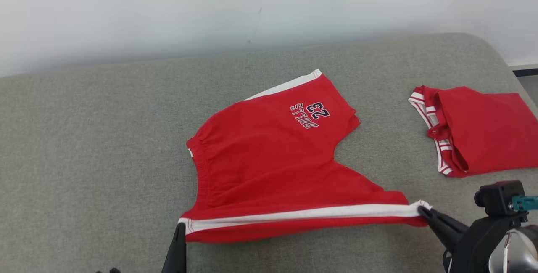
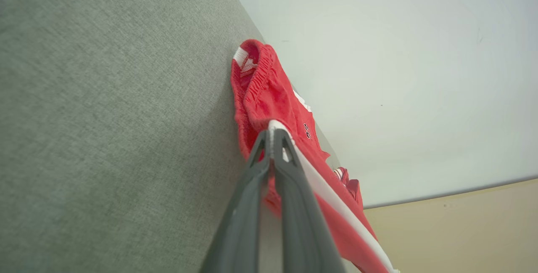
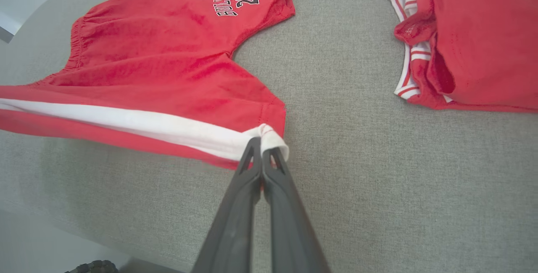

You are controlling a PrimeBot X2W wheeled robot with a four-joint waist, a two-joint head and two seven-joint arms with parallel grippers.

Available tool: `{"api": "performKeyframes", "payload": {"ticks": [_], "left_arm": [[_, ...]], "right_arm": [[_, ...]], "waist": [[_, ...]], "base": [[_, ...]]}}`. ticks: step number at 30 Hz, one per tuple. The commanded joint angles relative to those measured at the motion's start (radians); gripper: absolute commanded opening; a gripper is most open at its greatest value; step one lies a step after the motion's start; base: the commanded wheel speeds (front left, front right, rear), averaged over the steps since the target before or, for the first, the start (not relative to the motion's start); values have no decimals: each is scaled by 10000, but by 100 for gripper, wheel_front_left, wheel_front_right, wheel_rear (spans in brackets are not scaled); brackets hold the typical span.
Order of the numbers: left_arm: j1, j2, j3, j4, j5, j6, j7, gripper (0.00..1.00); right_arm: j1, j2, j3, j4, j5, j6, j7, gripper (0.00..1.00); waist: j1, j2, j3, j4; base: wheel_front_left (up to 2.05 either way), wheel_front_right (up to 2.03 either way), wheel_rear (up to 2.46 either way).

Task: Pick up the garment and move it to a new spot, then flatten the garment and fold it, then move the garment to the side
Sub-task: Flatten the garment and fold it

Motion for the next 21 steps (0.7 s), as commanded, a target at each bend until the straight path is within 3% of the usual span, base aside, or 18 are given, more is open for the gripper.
{"api": "performKeyframes", "payload": {"ticks": [1, 8, 21], "left_arm": [[-258, -17, 66, -97, 157, 49, -91, 0], [-1685, -343, 190, 354, 601, 141, -113, 0], [-4000, -987, -73, 1612, 1111, 374, -147, 0]], "right_arm": [[-370, -130, 35, 17, -27, -26, -100, 0], [-2533, -936, 870, 1137, -397, -26, -618, 0], [-7114, -1653, 3036, 4990, -1117, -26, -2099, 0]], "waist": [[1, 1, 141, 116], [1, 1, 675, 486], [1, 1, 1675, 1360]], "base": [[0, 0, 0], [0, 0, 0], [0, 0, 0]]}}
